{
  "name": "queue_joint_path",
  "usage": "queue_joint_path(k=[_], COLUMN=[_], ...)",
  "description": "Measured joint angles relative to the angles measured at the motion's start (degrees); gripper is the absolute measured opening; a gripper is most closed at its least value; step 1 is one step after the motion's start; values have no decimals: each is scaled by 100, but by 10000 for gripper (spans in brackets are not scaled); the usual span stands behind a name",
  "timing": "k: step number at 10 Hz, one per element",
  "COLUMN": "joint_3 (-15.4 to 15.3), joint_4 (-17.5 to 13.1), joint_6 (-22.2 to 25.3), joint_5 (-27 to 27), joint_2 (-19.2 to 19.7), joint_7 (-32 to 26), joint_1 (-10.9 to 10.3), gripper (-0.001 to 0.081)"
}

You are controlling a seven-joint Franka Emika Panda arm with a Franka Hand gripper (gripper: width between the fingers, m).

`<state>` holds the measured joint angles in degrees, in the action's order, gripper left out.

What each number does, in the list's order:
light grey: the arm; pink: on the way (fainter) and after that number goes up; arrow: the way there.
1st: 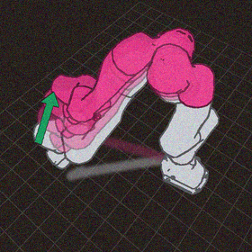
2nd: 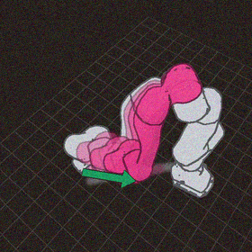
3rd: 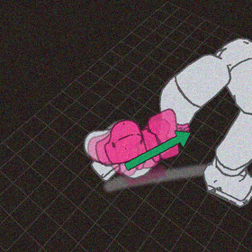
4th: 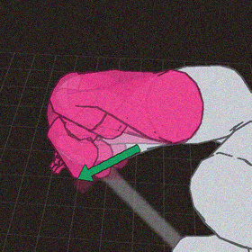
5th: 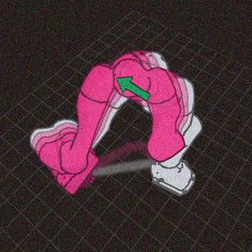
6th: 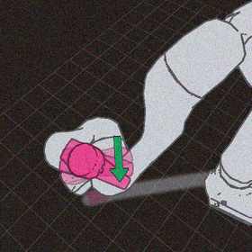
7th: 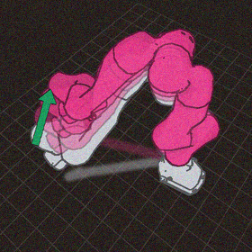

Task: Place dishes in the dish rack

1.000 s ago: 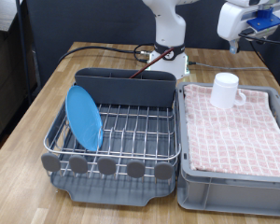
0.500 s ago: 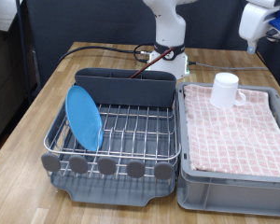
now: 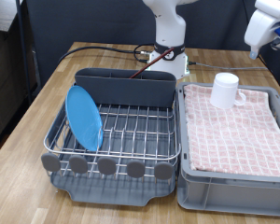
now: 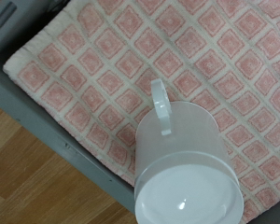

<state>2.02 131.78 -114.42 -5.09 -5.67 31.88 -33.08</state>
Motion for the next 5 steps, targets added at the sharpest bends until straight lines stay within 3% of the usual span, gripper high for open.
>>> queue_joint_path(k=[3,5], joint_3=[8,3], joint_4=[-36,-50], joint_6=[-708,-587], joint_5=[-12,-57], joint_2=[637,637], joint_7=[-130,-153], joint_1=[0,0], gripper=[803,803])
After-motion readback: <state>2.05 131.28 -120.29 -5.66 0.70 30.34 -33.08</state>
